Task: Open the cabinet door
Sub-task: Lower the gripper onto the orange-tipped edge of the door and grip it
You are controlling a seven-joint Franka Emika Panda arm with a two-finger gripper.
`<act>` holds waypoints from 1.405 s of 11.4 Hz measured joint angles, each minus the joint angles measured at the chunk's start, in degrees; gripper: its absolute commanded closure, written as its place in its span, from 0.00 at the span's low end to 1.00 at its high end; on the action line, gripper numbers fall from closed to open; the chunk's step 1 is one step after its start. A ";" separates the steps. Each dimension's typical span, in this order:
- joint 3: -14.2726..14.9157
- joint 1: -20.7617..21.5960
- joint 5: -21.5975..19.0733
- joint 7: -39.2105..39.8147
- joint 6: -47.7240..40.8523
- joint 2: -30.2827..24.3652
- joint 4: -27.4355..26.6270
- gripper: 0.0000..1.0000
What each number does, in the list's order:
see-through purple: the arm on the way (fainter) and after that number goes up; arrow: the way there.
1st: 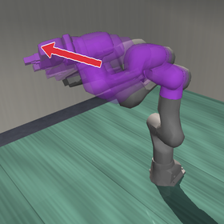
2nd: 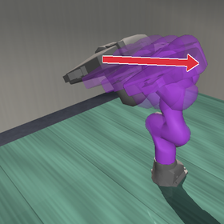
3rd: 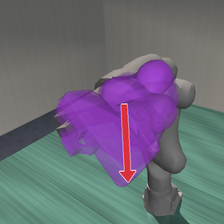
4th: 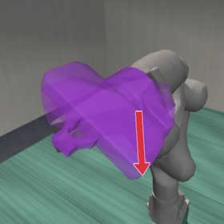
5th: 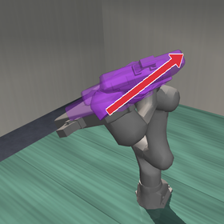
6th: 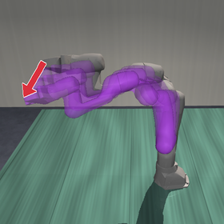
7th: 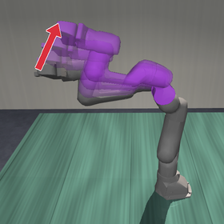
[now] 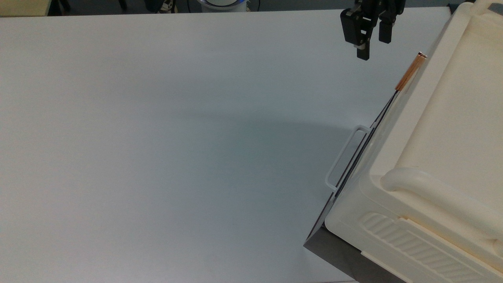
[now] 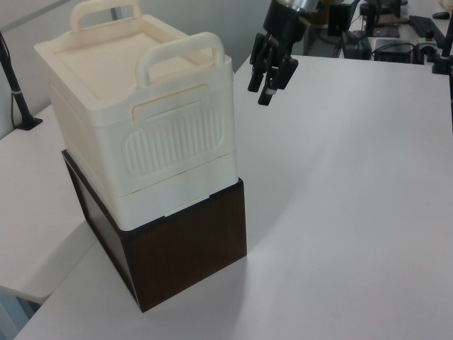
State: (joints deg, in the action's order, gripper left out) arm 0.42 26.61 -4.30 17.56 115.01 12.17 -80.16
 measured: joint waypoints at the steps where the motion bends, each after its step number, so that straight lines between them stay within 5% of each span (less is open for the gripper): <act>1: 0.00 0.44 0.00 -0.58 0.90 1.18 0.67 0.51; 14: 0.06 3.56 2.85 -2.17 7.85 5.60 4.53 0.66; 16: 0.06 3.60 2.85 -3.11 7.85 5.59 4.53 0.87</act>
State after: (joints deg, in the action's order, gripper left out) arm 0.48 30.21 -1.44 14.45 122.86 17.77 -75.63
